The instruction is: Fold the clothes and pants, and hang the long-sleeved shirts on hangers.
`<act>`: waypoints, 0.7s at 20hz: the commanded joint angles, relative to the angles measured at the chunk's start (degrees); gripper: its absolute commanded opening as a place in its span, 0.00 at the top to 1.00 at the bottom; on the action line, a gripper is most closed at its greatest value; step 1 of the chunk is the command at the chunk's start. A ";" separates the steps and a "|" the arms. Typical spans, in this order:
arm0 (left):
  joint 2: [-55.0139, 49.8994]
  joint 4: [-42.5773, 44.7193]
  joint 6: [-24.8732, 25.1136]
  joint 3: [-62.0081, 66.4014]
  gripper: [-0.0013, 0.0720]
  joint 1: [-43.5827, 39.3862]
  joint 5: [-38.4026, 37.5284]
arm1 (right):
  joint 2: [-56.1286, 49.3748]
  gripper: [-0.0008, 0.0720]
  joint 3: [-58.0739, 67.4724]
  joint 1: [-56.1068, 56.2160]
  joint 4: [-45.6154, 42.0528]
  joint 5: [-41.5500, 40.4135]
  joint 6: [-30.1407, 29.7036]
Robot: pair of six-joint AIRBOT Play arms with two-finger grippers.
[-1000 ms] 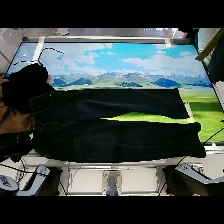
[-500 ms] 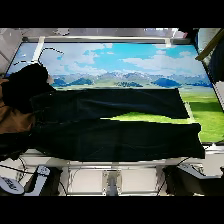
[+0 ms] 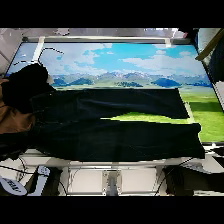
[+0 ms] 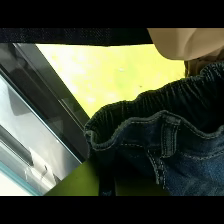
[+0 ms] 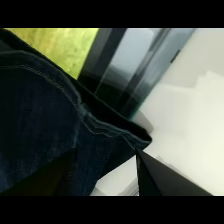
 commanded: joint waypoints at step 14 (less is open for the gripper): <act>0.07 0.02 0.00 0.04 0.95 0.07 -2.03 | -6.08 0.43 -1.42 11.65 -9.14 -2.73 -0.24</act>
